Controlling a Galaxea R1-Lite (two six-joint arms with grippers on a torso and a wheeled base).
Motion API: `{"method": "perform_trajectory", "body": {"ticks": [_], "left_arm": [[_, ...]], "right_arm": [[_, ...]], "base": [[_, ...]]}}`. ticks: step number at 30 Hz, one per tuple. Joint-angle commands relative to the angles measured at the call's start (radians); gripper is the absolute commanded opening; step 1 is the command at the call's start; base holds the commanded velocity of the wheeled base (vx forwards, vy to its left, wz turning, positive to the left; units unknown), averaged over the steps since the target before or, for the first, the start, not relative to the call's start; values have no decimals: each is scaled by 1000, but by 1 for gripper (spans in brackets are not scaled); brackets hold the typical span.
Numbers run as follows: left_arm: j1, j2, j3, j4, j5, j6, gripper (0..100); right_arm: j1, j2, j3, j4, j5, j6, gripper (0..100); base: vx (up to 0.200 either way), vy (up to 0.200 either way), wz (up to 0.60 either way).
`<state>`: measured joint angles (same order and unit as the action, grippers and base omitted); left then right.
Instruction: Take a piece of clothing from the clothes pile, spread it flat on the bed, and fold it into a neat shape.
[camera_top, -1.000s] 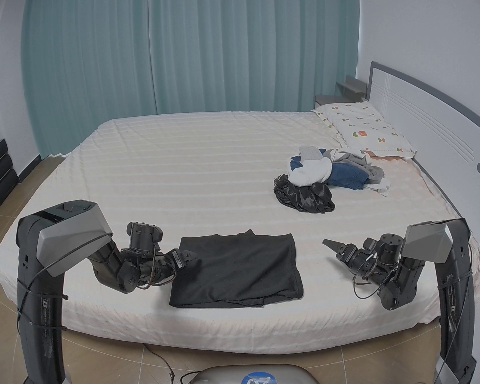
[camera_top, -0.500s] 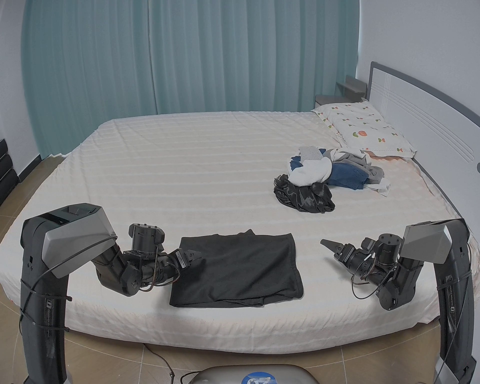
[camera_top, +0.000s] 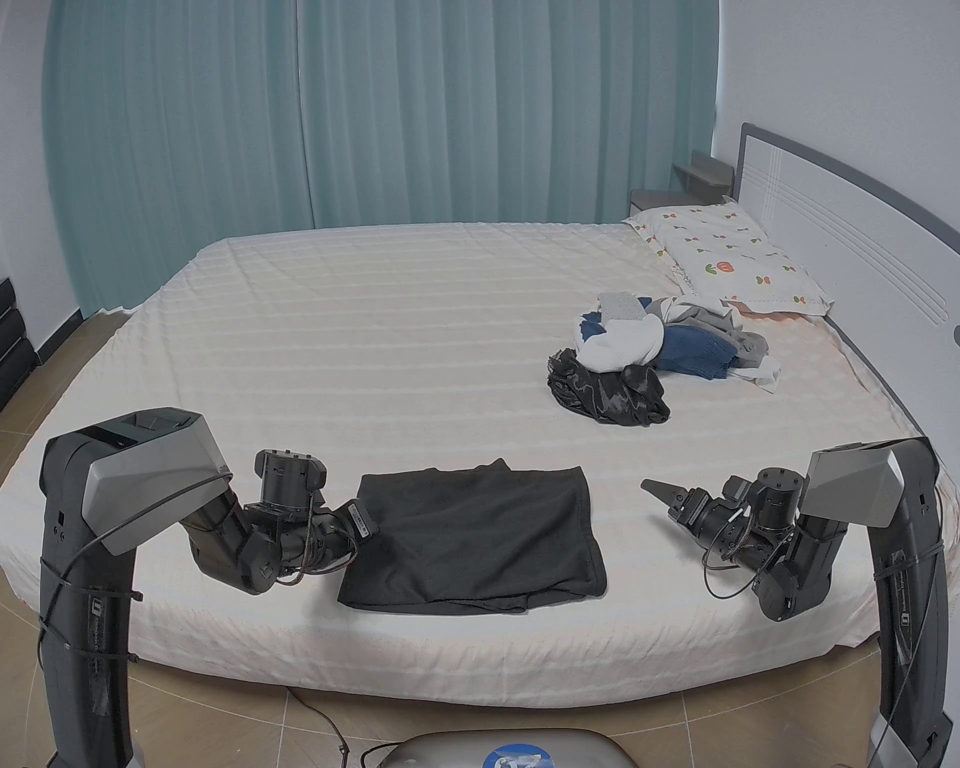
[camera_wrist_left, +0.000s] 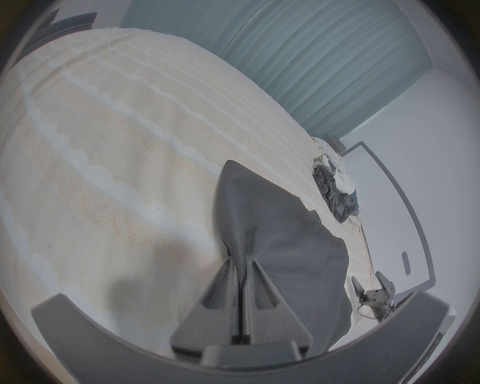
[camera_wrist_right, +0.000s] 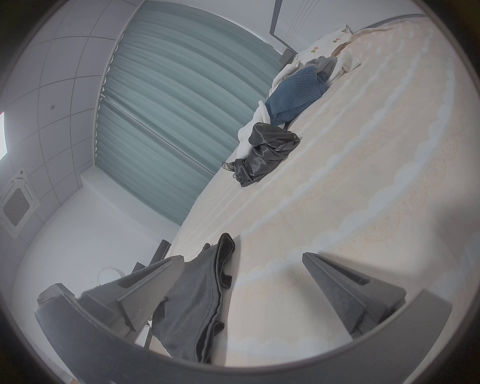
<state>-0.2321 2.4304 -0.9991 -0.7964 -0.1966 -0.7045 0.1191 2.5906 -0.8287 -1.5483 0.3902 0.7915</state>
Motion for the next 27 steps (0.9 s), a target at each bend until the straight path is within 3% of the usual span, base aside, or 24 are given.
{"method": "perform_trajectory", "body": {"ticks": [1,22,27], "left_arm": [[4,-19,-3,0,2,-30,0],[13,-36,11,-1,13,-67,0],[20,-37,14,-4,13,-67,0]], "right_arm": [[1,-1,2,-1,1,0,100],[1,-1,5,-1,1,0,100],[1,-3,5,-1,1,0,100]], "base": [[0,0,0],[0,0,0],[0,200,0]]}}
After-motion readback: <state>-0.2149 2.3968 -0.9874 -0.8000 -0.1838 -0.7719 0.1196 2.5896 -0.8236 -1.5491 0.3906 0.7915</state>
